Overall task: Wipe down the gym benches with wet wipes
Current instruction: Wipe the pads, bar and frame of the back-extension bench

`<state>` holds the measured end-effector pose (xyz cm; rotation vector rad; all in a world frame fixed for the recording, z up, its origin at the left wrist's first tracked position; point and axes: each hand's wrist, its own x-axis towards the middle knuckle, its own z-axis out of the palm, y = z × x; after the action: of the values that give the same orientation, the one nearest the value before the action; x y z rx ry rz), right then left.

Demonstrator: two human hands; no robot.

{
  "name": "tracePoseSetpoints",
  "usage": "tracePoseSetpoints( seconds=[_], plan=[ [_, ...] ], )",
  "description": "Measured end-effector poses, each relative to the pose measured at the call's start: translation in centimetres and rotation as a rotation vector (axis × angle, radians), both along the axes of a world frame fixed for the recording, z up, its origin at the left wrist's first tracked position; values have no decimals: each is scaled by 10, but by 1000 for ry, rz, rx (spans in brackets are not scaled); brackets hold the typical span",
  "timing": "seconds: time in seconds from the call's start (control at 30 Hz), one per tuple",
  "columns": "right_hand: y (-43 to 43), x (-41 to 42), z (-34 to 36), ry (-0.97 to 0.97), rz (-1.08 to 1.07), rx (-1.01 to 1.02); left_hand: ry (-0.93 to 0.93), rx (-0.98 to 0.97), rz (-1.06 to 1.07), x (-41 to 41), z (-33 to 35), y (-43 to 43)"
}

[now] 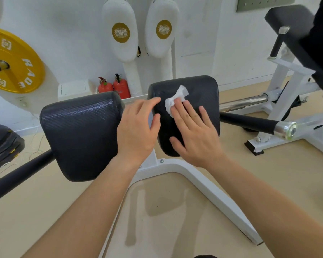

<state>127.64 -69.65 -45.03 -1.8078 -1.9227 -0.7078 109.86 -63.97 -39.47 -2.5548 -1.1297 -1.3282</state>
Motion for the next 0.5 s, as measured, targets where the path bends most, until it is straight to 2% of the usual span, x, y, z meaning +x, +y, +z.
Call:
tracePoseSetpoints(
  seconds=[0.07, 0.13, 0.23, 0.33, 0.4, 0.5],
  plan=[
    [-2, 14, 5, -43, -51, 4, 133, 138, 2, 9, 8, 9],
    [-5, 25, 7, -1, -114, -1, 247, 255, -40, 27, 13, 18],
    [-8, 38, 7, 87, -201, 10, 326, 314, -54, 59, 15, 25],
    [-7, 45, 11, 145, -222, -3, 198, 304, -48, 73, 18, 26],
    [-4, 43, 17, 187, -159, -34, 82, 270, -14, 65, 22, 28],
    [7, 22, 31, 169, -26, -47, 11, 190, 72, 31, 21, 33]
  ],
)
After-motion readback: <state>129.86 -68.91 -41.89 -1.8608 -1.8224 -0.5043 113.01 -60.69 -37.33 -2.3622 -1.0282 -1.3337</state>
